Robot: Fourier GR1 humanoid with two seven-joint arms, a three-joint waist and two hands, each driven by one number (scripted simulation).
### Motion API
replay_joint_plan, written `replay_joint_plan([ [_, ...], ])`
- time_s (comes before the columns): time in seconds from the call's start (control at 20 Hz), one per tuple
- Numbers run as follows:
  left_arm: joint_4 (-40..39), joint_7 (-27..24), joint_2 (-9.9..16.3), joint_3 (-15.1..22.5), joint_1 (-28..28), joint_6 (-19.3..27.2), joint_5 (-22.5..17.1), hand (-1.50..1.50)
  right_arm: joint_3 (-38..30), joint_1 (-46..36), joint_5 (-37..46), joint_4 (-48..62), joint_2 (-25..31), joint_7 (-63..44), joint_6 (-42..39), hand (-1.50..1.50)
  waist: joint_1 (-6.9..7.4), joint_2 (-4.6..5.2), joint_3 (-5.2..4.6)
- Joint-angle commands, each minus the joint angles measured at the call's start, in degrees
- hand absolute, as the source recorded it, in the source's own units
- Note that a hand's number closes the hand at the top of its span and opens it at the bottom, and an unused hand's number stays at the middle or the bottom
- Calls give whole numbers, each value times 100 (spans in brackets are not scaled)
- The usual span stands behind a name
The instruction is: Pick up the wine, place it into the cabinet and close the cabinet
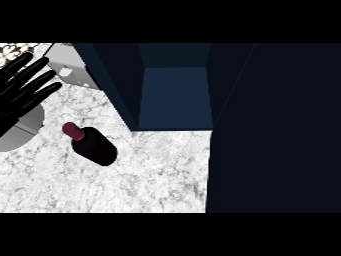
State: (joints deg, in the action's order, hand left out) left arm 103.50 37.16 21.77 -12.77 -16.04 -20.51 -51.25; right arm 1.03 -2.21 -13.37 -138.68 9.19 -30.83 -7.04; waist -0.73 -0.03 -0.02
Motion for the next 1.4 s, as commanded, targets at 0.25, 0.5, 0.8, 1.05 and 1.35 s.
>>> replay_joint_plan([
  [0.25, -546, -322, -277, 230, 279, -520, 482, -150, -78, 354, -522, -976, 24, -414, -13, -150, 27, -9, 2],
  [0.5, -1434, -500, -63, 107, 89, -1155, 560, -150, -143, 134, -632, -1023, -5, -548, 70, -150, -7, -4, 0],
  [0.8, -1856, -1418, -459, 117, 249, -1366, 1451, -150, -248, 186, -581, -746, -63, -307, -86, -150, 21, -3, 2],
  [1.05, -2831, -2209, -414, -29, 159, -1821, 2024, -150, -268, -174, -610, -1158, 64, -905, 107, -150, -33, -1, -6],
  [1.35, -3469, -2985, -425, 4, 179, -2171, 2640, -150, 36, -20, -282, -935, -199, -625, 99, -150, -7, 4, -4],
])
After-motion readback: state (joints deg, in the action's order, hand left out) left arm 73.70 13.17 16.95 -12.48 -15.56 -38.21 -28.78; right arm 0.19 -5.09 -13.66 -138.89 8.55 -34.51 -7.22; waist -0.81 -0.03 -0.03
